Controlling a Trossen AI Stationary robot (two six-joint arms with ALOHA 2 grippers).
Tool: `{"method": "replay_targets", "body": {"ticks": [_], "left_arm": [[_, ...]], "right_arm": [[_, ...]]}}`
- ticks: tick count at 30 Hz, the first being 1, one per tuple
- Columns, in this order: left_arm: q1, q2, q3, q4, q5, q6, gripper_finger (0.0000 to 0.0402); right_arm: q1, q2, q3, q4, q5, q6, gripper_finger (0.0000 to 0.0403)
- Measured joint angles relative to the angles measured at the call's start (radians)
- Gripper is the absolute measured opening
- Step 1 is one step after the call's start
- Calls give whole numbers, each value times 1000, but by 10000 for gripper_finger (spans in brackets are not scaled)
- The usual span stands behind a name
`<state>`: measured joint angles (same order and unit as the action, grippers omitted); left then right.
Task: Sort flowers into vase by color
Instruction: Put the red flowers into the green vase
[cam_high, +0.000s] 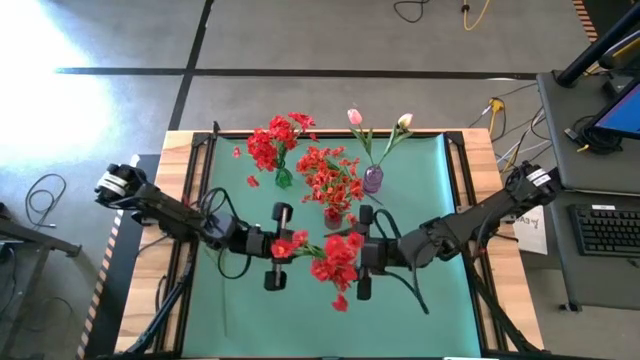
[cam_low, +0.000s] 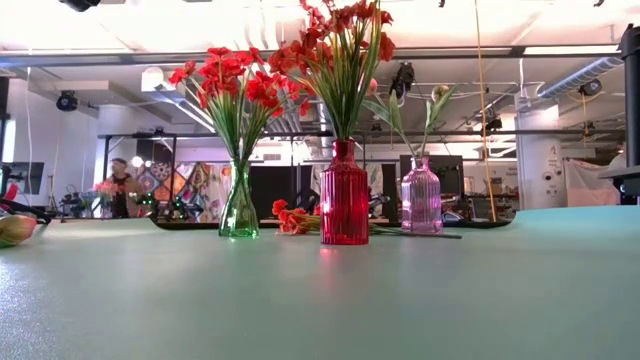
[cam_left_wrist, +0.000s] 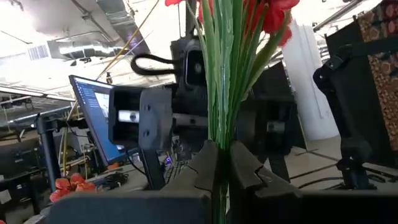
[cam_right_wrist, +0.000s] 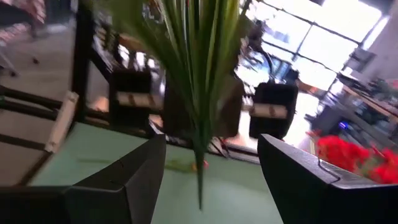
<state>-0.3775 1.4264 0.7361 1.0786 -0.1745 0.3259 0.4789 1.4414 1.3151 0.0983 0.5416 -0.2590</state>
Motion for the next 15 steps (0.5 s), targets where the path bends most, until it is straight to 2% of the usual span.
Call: {"method": "replay_targets", "body": {"ticks": [2, 7, 15], "left_arm": [[2, 3, 2, 1, -8, 2, 0], [3, 5, 3, 2, -121, 6, 0], [6, 29, 32, 10, -127, 32, 0]], "right_arm": [[-2, 0, 0, 30, -37, -8, 247], [-9, 0, 0, 53, -59, -22, 247], [-57, 2, 0, 70, -79, 10, 240]]}}
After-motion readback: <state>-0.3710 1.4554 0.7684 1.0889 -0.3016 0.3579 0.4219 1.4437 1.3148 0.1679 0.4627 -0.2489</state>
